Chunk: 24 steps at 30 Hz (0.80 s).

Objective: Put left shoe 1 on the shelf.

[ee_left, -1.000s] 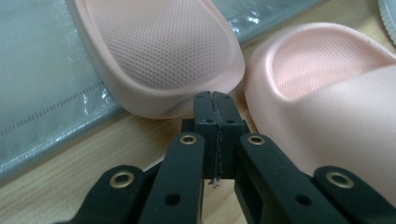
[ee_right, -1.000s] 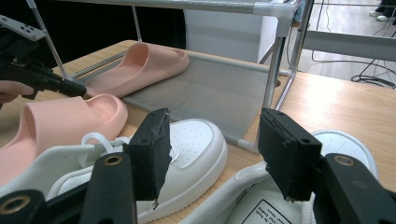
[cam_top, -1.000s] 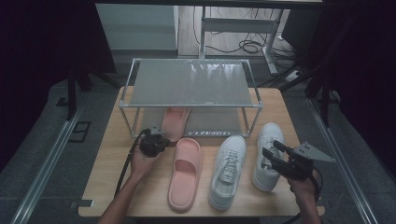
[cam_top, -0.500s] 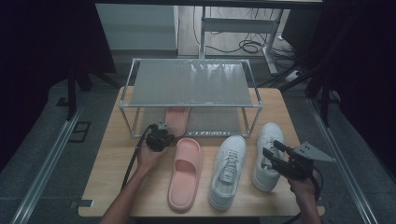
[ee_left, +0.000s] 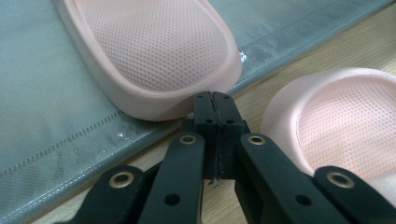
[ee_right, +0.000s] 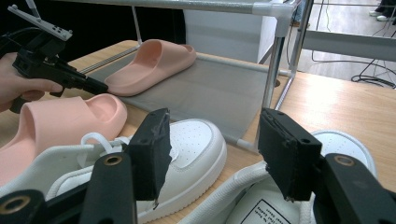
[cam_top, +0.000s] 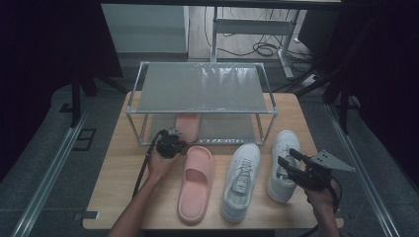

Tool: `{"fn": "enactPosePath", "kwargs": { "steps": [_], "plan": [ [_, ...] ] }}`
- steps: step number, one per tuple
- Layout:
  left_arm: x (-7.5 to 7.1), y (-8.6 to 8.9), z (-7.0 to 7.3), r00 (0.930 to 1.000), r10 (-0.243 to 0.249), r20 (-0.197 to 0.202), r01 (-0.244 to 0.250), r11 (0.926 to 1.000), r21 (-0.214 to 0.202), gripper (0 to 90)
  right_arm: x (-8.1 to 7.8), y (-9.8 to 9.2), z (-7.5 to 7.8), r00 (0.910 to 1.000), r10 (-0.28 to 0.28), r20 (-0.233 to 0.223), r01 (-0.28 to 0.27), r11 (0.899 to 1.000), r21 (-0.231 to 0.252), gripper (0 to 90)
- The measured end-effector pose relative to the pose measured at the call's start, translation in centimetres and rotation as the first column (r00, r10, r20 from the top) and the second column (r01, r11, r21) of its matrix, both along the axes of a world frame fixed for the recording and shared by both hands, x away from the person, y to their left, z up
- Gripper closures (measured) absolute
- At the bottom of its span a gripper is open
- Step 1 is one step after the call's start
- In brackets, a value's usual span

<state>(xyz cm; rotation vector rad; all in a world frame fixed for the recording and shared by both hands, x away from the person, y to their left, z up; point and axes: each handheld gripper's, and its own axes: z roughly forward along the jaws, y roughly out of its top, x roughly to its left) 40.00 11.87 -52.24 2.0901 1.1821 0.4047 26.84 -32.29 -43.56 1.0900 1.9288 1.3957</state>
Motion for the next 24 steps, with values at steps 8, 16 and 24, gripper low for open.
{"fn": "enactPosePath", "kwargs": {
  "steps": [8,16,24],
  "plan": [
    [-1.3,0.7,0.3,0.9999,-0.015,0.008,0.015,0.9999,-0.006,89.3,-0.1,-0.1,0.1,1.0000,-0.002,0.002,0.002,1.000,0.002,44.3],
    [-3.9,2.7,0.6,1.0000,-0.007,0.006,0.007,0.9988,-0.048,89.8,-0.1,-0.1,0.1,1.0000,-0.004,0.005,0.004,1.000,0.002,44.3],
    [-6.6,5.0,1.0,1.0000,-0.008,0.005,0.008,0.9981,-0.062,90.0,-0.1,0.0,0.0,1.0000,-0.002,0.002,0.002,1.000,0.000,44.3]
  ]
}}
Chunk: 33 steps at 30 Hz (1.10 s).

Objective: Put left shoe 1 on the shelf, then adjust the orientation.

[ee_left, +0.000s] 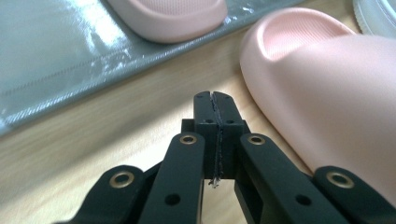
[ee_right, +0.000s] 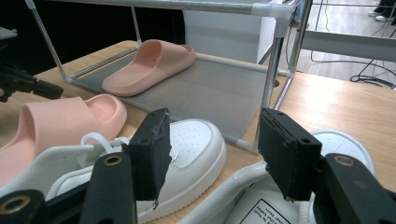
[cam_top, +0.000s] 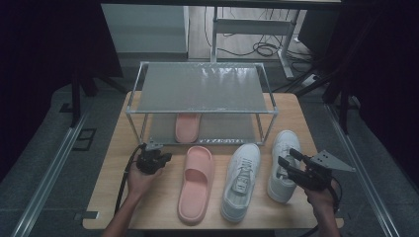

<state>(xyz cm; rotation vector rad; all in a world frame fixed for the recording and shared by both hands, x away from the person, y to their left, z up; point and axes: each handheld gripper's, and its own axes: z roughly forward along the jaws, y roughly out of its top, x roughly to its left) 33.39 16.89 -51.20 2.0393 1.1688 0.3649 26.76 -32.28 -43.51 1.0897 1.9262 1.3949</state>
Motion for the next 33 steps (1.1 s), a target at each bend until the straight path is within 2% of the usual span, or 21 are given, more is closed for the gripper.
{"fn": "enactPosePath", "kwargs": {
  "steps": [8,16,24,33],
  "plan": [
    [-1.1,0.8,0.2,1.0000,-0.007,0.001,0.007,0.9999,0.013,90.0,0.0,0.0,0.0,1.0000,-0.001,0.000,0.001,1.000,-0.001,44.3],
    [-1.3,1.3,0.1,1.0000,-0.001,-0.009,0.002,1.0000,0.007,90.0,0.0,0.1,0.0,1.0000,0.001,-0.001,-0.001,1.000,-0.001,44.3],
    [-1.0,1.1,0.2,1.0000,-0.004,-0.008,0.004,1.0000,0.005,90.0,0.1,0.3,0.0,1.0000,0.006,0.002,-0.006,1.000,-0.004,44.3],
    [-0.6,0.3,0.6,0.9997,-0.023,-0.004,0.023,0.9997,0.006,90.0,0.0,0.2,0.0,1.0000,0.003,0.003,-0.003,1.000,-0.003,44.3]
  ]
}}
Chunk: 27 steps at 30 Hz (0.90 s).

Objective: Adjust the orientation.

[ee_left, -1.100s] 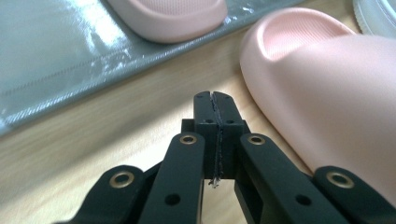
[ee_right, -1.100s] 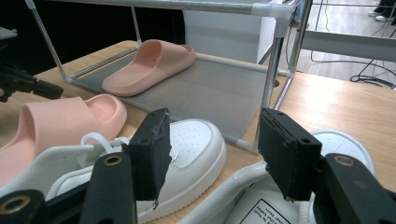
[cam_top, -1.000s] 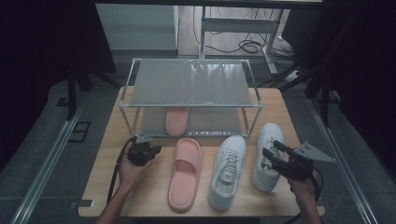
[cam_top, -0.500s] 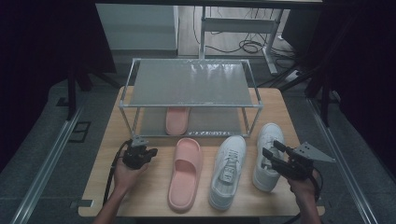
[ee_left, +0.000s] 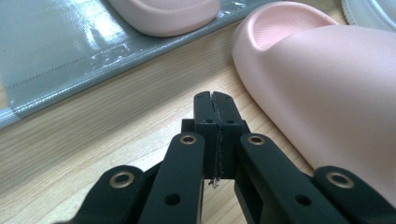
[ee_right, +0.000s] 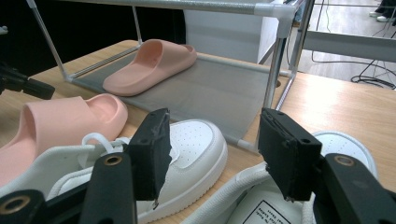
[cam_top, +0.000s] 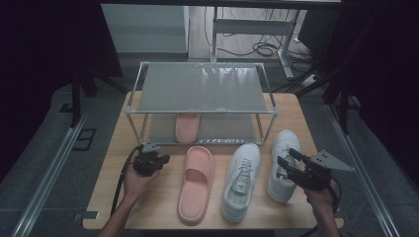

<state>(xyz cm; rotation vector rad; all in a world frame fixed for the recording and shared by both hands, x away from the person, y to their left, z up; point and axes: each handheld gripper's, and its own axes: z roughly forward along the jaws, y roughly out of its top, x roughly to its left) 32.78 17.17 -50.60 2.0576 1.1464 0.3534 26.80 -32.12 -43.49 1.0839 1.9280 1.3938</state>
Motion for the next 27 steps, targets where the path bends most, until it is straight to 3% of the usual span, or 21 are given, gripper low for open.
{"fn": "enactPosePath", "kwargs": {
  "steps": [27],
  "plan": [
    [2.3,-4.3,-1.3,0.9948,-0.079,-0.065,0.079,0.9968,0.006,90.0,0.2,0.0,-0.2,1.0000,0.001,-0.007,-0.001,1.000,-0.004,44.3]
  ]
}}
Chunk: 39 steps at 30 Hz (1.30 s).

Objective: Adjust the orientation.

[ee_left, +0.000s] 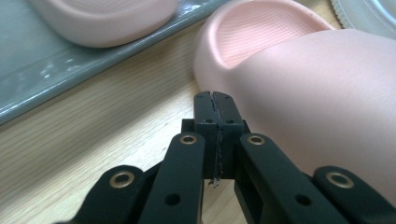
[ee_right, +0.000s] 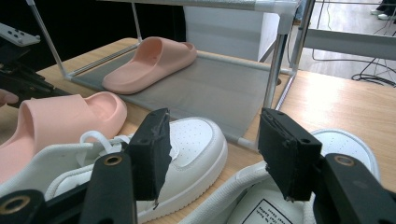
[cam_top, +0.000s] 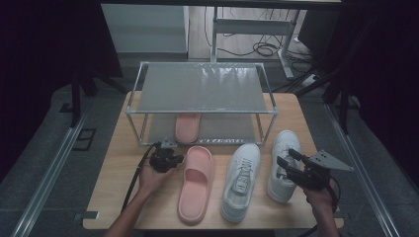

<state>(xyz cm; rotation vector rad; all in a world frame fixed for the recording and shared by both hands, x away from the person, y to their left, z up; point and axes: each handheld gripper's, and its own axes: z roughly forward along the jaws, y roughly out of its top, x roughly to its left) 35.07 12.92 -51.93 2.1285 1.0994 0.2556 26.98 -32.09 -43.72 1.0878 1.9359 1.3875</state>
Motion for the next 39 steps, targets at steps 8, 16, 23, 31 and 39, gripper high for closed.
{"fn": "enactPosePath", "kwargs": {
  "steps": [8,16,23,31,39],
  "plan": [
    [0.3,-0.6,-0.2,0.9999,-0.012,-0.004,0.012,0.9998,0.015,90.0,-0.1,-0.2,0.1,1.0000,-0.005,0.003,0.005,1.000,0.006,44.4],
    [0.8,-1.8,-0.2,0.9994,-0.034,-0.009,0.034,0.9994,0.007,90.0,0.0,0.1,0.0,1.0000,0.001,0.002,-0.001,1.000,-0.003,44.3],
    [1.4,-3.3,-0.3,0.9980,-0.062,-0.010,0.062,0.9980,0.010,90.0,0.0,0.1,-0.1,1.0000,0.000,-0.002,0.000,1.000,0.000,44.4],
    [0.2,-1.8,0.4,0.9984,-0.056,-0.003,0.056,0.9984,-0.010,90.0,-0.1,-0.2,0.0,1.0000,-0.004,0.003,0.004,1.000,0.005,44.3],
    [-3.6,1.1,1.7,0.9977,-0.067,0.003,0.067,0.9928,-0.099,90.0,-0.1,0.0,0.0,1.0000,-0.004,0.002,0.004,1.000,0.002,44.3]
  ]
}}
